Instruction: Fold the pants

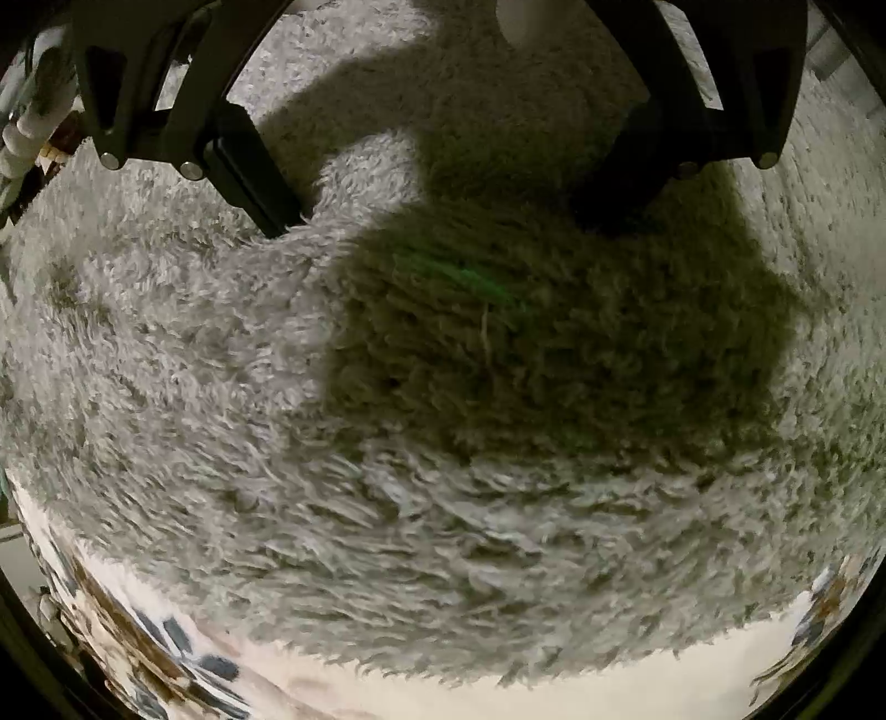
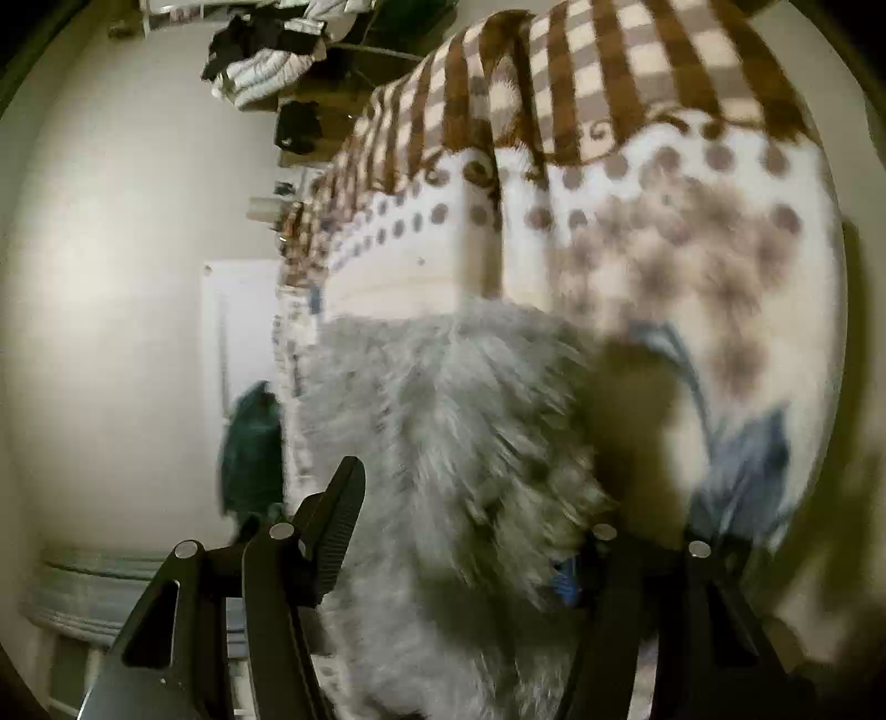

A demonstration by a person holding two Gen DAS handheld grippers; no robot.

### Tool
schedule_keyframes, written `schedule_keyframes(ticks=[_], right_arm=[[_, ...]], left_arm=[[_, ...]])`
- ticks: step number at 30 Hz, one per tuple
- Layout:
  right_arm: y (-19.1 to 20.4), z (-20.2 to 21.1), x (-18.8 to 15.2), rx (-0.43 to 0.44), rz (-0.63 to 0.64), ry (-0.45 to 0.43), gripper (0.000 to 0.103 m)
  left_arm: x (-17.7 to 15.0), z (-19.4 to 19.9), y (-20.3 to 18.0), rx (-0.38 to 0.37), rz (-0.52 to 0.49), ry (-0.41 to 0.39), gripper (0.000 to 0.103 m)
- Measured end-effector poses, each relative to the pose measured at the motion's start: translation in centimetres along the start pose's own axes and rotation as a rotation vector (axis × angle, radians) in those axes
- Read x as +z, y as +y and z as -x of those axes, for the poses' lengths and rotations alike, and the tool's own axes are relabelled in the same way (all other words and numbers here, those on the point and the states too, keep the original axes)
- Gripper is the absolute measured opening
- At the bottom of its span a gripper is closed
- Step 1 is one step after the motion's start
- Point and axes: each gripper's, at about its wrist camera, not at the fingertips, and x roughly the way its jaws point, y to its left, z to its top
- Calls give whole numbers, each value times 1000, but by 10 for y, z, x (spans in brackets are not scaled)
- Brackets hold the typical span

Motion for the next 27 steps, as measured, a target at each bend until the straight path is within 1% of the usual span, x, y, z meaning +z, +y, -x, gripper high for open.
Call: schedule_keyframes(ticks=[1,2,3,4,5,6,7,8,9,10,12,13,14,15,16,19,20,21,22,25,27], right_arm=[[-2,-10,4,3,-3,19,62],[-2,-20,8,37,-14,44,60],[0,-27,10,82,-23,50,56],[2,-27,11,145,-29,51,47],[4,-28,11,173,-25,56,46],[6,-30,12,177,-14,61,46],[5,-34,14,139,-1,68,50],[2,-36,14,90,-4,66,59],[-3,-43,16,48,-23,66,59],[-5,-45,17,54,-21,65,59],[2,-44,16,59,-2,86,61],[7,-47,15,109,9,109,62],[11,-48,14,132,19,120,62],[14,-50,13,132,39,124,64],[15,-52,11,102,63,117,67],[11,-72,13,38,80,137,66],[14,-75,13,33,92,133,59],[17,-77,14,26,98,126,51],[18,-78,14,22,95,112,35],[30,-65,4,-4,89,56,25],[46,-51,0,-18,104,31,23]], left_arm=[[0,0,1,3,-1,-2,103],[-1,0,1,3,-1,-4,103],[-2,-2,-1,2,0,-6,103],[-4,-2,-3,1,0,-8,103],[-8,-3,-10,1,0,-10,103],[-10,-2,-10,1,2,-11,103],[-11,-1,-10,2,2,-13,103],[-11,-1,-10,3,3,-14,103],[-10,-1,-15,4,5,-15,103],[-13,-4,-22,4,6,-17,103],[-14,-3,-22,0,5,-18,103],[-14,-4,-21,-2,6,-19,103],[-14,-3,-21,-3,8,-19,103],[-14,-3,-20,-3,8,-20,103],[-15,-3,-19,-3,8,-22,103],[-16,-3,-18,-3,8,-25,103],[-16,-3,-19,-4,9,-26,103],[-17,-3,-18,-6,10,-28,103],[-18,-3,-19,-6,8,-30,103],[-21,4,-17,-25,9,-31,103],[-24,13,-16,-46,12,-38,103]])
